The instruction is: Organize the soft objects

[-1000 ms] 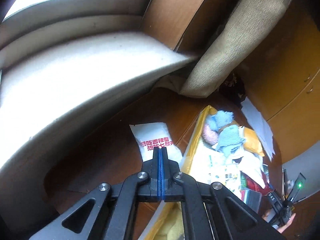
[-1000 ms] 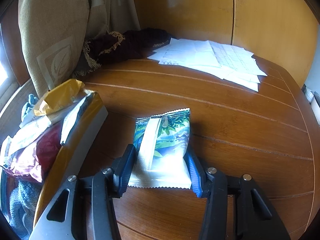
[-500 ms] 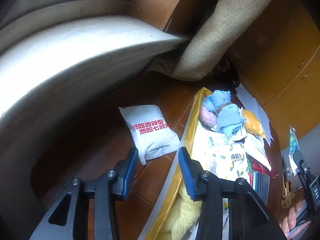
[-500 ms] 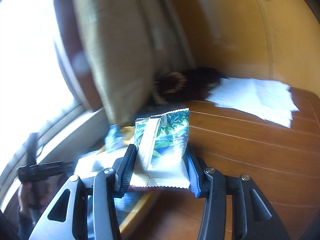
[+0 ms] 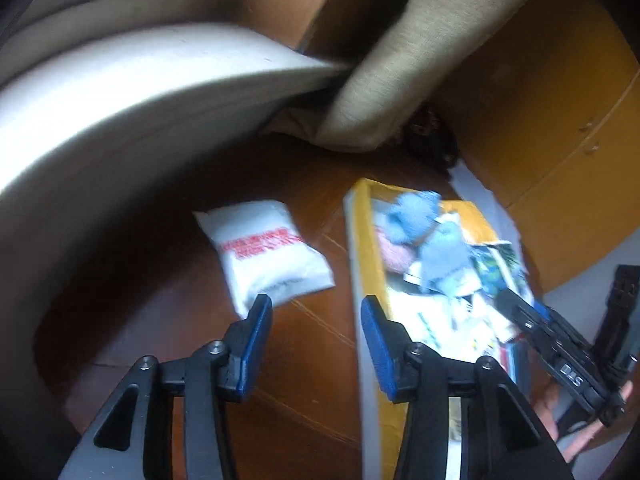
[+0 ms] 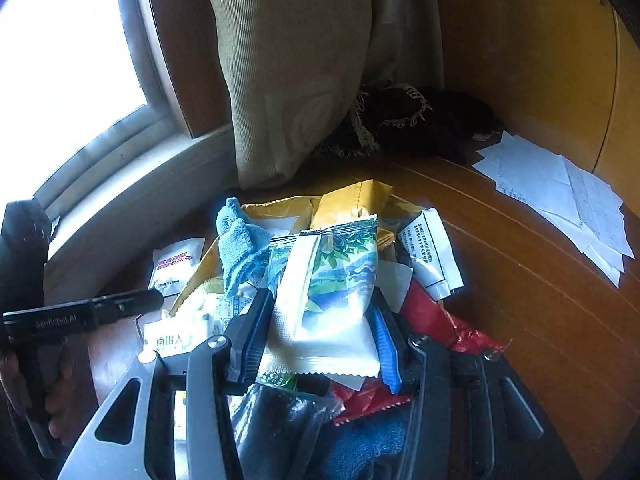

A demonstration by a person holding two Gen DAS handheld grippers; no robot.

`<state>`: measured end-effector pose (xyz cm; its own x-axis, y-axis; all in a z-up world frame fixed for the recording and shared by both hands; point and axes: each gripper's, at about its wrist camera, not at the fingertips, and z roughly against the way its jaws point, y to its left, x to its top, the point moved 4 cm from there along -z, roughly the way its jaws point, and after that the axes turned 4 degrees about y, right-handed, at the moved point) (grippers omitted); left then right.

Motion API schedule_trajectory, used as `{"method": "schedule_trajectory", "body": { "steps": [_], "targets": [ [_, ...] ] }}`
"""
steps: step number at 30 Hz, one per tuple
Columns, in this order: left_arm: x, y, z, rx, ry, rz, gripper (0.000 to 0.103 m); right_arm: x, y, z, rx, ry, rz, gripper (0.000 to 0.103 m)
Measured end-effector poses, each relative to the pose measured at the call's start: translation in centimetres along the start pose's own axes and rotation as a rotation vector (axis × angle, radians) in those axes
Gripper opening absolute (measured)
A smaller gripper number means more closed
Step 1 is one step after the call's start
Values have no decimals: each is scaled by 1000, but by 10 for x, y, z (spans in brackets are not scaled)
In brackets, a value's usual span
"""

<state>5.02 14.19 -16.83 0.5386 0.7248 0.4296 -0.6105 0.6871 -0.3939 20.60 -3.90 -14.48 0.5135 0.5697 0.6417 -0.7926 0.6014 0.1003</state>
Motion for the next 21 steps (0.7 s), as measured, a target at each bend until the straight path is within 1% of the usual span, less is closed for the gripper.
{"method": "schedule_trajectory", "body": {
  "steps": [2,3,5,6,7,8,9,11,12,13,14,15,17,19,21],
  "targets": [
    [14,8,-6,114,-6,32,72,2,0,-4,-3,6,8,47],
    [20,11,-12,165,7,43,72,1,1,-5,-5,2,10,47],
    [33,18,-23,190,3,104,73,-1,6,-6,-10,-11,25,47],
    [37,21,-30,213,21,138,73,-2,8,-5,-14,-18,28,47],
    [41,20,-35,229,26,149,74,-2,9,-4,-11,-21,25,47],
    [45,16,-38,255,9,138,79,-6,12,1,-7,-23,20,47],
    [48,13,-43,277,19,137,79,-6,11,2,2,-27,14,47],
    [51,6,-49,292,32,150,80,-9,11,5,14,-35,7,47],
    [51,2,-52,298,41,141,80,-9,9,6,19,-40,4,47],
    [50,-2,-57,318,54,123,81,-9,9,6,20,-43,2,47],
    [49,-7,-59,350,47,100,82,-10,8,7,20,-47,1,47],
    [47,-12,-61,380,39,69,83,-10,9,8,19,-49,2,47],
    [39,-26,-69,438,44,-28,86,-11,9,10,17,-57,-1,47],
    [33,-29,-67,422,7,-58,86,-11,8,11,16,-62,-3,47],
    [29,-28,-63,401,1,-105,82,-12,8,12,28,-62,-4,48]
  ]
}}
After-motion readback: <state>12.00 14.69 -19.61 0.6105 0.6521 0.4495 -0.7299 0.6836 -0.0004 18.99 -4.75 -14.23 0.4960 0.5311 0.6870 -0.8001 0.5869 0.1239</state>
